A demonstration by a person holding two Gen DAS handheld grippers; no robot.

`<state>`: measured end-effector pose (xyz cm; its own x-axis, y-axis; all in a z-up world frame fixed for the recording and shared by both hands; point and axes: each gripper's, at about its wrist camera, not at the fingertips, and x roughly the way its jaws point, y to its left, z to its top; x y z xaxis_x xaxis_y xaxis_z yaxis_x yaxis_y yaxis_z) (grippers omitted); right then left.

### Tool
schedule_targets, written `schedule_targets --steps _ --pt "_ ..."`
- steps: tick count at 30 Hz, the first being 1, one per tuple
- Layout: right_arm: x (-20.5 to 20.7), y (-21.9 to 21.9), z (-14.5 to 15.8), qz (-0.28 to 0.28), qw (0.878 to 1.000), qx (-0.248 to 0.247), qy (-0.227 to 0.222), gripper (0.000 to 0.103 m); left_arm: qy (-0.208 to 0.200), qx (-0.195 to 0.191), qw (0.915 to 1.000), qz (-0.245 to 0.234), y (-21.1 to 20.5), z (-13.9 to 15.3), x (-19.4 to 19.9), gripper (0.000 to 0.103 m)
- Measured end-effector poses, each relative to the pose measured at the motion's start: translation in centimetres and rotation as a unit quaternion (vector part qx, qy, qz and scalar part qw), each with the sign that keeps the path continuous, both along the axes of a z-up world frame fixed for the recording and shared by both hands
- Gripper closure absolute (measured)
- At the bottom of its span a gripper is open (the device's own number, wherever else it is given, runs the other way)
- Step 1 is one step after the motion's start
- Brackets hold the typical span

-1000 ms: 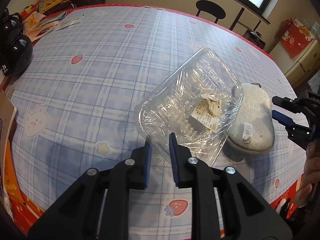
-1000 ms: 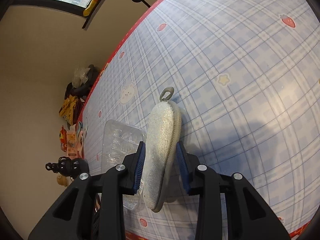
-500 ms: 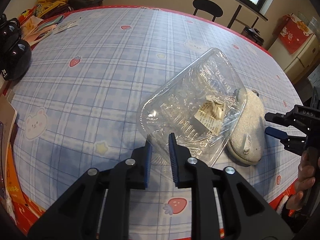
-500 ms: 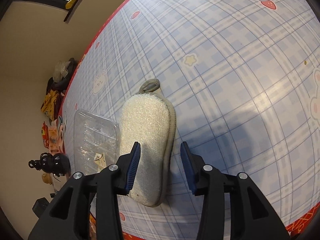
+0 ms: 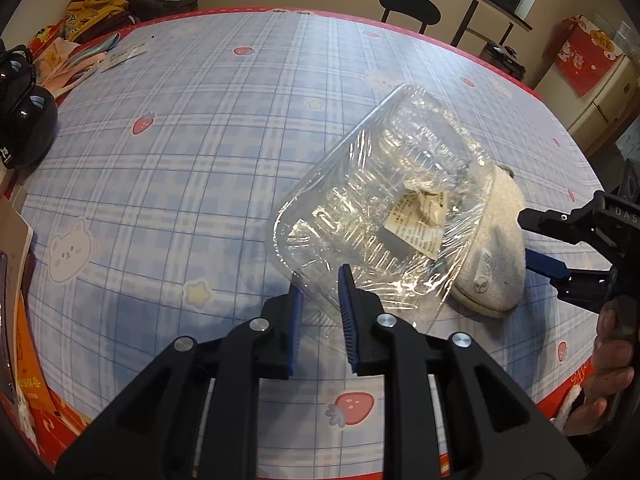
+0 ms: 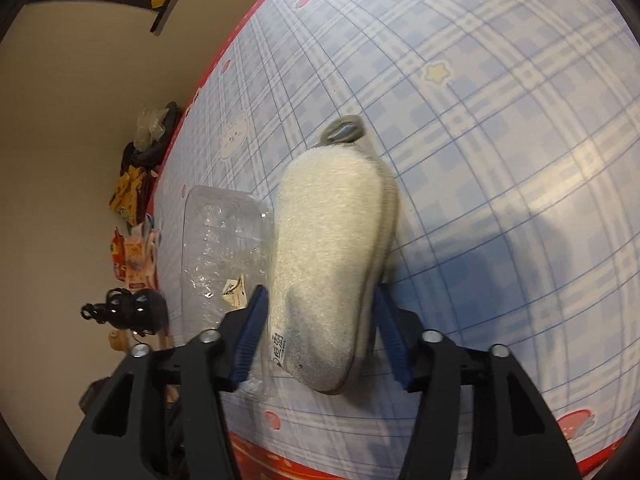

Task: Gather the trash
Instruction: 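Grasp the clear plastic tray with the left gripper while the right gripper lifts the insole, then carry the insole and clear tray to the brown bin with both grippers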

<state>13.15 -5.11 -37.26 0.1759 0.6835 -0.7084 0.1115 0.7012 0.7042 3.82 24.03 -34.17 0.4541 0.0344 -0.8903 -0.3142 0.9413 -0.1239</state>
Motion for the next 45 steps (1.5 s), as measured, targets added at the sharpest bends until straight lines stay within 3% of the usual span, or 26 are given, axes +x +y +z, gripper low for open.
schedule_targets --steps 5,10,17,25,34,45 --pt "0.5 0.4 1.6 0.000 0.999 0.011 -0.033 0.087 0.002 -0.013 0.9999 0.002 0.5 -0.3 -0.4 0.081" --pt "0.9 1.4 3.3 0.027 0.997 0.014 -0.071 0.093 0.001 -0.022 0.9997 0.008 0.8 -0.4 -0.7 0.081" --pt "1.4 0.7 5.9 0.043 0.990 -0.025 -0.128 0.095 -0.032 -0.023 0.9986 0.036 2.1 1.1 -2.1 0.087" --pt "2.0 -1.4 9.3 0.056 0.972 -0.097 -0.205 0.095 -0.071 -0.017 0.9959 0.054 2.3 3.7 -2.8 0.093" --pt "2.0 -6.5 11.3 0.027 0.969 -0.082 -0.230 0.095 -0.106 -0.059 0.9897 0.075 2.1 7.2 -3.3 0.094" --pt "2.7 -13.6 13.4 0.015 0.965 -0.052 -0.255 0.095 -0.145 -0.021 0.9840 0.101 -2.8 12.2 -2.4 0.093"
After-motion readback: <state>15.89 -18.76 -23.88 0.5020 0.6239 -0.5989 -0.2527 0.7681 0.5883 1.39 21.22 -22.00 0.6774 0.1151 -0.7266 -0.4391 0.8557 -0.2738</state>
